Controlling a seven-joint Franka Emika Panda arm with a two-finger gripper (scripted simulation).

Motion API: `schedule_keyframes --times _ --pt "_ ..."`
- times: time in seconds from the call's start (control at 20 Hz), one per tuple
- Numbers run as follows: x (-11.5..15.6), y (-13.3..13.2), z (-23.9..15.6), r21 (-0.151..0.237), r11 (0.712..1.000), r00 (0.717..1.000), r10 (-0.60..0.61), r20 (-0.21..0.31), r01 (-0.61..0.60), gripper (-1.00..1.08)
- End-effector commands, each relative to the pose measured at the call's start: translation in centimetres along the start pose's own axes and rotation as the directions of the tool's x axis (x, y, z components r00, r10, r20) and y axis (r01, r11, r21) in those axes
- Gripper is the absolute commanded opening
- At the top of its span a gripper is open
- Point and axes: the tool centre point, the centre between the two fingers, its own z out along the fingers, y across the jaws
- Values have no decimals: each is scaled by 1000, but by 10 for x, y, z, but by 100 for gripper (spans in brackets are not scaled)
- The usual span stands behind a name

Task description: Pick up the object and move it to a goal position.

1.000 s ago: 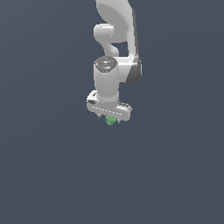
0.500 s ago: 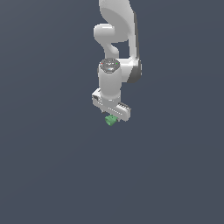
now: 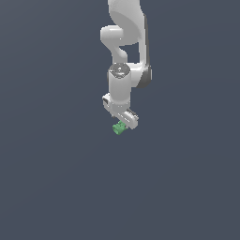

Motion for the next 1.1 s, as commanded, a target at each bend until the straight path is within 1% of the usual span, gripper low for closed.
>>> schedule_keyframes --times 0.0,0.3,0.6,1.05 --pt "-4 3 2 -1 999 999 33 0 -33 100" --pt "-9 6 5 -3 997 997 71 0 -71 100" --pt "-9 6 8 -3 998 998 69 0 -69 100" --pt "-9 7 43 -3 997 997 73 -1 -73 100"
